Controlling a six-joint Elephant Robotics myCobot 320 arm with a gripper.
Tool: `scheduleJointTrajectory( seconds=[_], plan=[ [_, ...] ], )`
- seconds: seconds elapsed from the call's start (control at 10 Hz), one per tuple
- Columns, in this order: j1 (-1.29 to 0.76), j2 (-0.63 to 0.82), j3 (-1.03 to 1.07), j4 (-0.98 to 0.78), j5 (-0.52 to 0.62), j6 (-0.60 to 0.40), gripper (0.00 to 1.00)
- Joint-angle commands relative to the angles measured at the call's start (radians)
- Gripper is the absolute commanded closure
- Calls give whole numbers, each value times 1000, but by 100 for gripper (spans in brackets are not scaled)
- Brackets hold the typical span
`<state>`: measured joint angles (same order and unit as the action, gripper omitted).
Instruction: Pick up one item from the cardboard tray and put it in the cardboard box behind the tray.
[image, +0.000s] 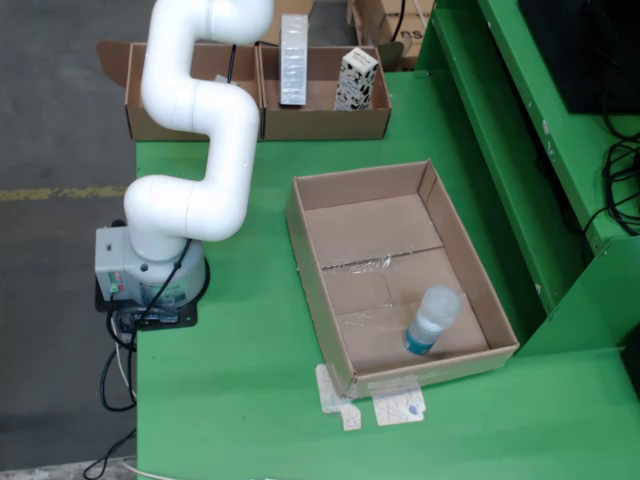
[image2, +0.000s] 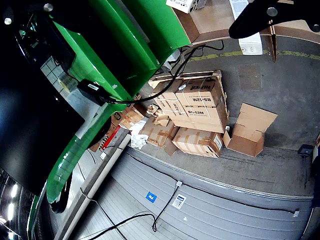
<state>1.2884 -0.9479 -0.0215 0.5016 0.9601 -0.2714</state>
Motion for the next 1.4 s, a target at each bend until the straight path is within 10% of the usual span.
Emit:
scheduleJointTrajectory(
  seconds=[0.0,0.5,0.7,1.3],
  plan=[
    [-288,-7,22,586,-1522,-1585,0],
    [-581,34,22,759,-1790,-2005,0],
    [-939,80,21,886,-2058,-2391,0],
    [-939,80,21,886,-2058,-2391,0]
  ],
)
